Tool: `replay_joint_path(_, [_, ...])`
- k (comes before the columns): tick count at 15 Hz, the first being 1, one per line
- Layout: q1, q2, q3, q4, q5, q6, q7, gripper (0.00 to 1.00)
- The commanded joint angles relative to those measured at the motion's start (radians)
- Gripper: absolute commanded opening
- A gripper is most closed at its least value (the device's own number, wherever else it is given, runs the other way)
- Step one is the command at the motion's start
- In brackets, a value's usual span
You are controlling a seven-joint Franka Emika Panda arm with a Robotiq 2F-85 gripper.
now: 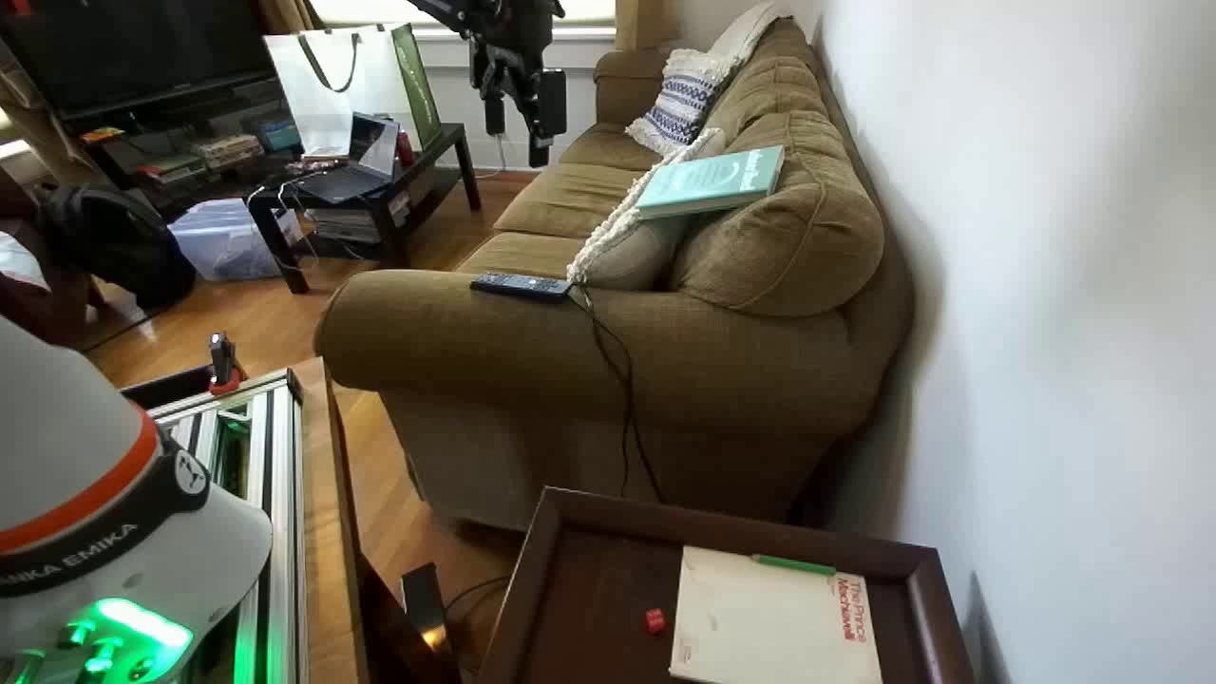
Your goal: Move the orange dice to the right
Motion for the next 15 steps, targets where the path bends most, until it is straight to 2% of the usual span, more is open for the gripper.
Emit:
replay_joint_path(1, [-0.007,0.000,0.007,0.001,0.001,-0.002,-0.001,1.00])
replay_joint_path(11, [-0.007,0.000,0.007,0.001,0.001,-0.002,-0.001,1.00])
replay_joint_path(15, [-0.088,0.026,-0.008,-0.030,-0.231,0.093,0.115,1.00])
